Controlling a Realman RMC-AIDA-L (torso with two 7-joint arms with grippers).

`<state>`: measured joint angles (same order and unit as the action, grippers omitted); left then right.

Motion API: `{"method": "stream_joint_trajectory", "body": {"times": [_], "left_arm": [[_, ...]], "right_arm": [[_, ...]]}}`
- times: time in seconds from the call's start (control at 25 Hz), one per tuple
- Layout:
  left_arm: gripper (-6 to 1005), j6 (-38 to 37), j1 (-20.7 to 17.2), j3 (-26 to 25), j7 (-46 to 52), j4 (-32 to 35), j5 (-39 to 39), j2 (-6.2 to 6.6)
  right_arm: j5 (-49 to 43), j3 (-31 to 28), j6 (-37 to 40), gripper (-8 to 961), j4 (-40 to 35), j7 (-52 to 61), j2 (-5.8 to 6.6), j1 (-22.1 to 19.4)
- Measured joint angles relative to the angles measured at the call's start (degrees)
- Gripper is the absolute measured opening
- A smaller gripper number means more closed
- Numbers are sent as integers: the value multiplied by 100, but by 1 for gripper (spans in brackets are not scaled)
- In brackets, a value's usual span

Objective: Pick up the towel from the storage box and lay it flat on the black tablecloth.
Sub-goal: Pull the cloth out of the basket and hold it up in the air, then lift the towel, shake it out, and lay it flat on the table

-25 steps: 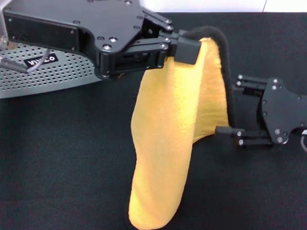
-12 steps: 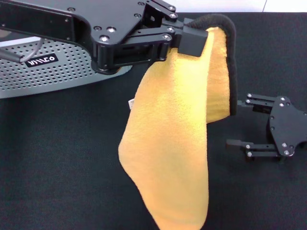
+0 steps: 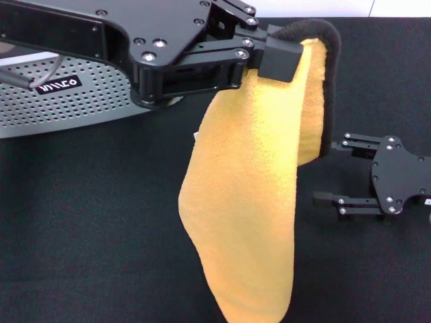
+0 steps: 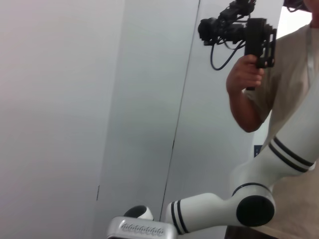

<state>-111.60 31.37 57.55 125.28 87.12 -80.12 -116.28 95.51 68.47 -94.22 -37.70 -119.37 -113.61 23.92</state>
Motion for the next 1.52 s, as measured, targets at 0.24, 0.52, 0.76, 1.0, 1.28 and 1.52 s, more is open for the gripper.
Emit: {"method": "stream_joint_trajectory", "body": {"times": [0.24, 0.52, 0.76, 1.0, 1.28, 1.52], "left_arm": [[47, -3, -38, 10, -6, 91, 25, -17], [47, -11, -44, 28, -20, 95, 24, -34], [48, -11, -44, 28, -21, 94, 24, -36], [48, -7, -44, 27, -31, 95, 2, -43], [48, 2, -117, 10, -39, 49, -35, -55], [48, 29, -428, -37, -45, -49, -233, -153]], "right_arm": [[-4, 0, 176, 722, -1, 1, -20, 19], [-11, 38, 318, 505, -1, -14, -49, 49], [-90, 43, 361, 331, -1, -45, -58, 52], [-240, 44, 358, 220, -23, -264, -142, 52], [-248, 8, 308, 108, -54, -497, -162, -2], [-125, -196, -192, 21, -550, -113, -144, -223]]}}
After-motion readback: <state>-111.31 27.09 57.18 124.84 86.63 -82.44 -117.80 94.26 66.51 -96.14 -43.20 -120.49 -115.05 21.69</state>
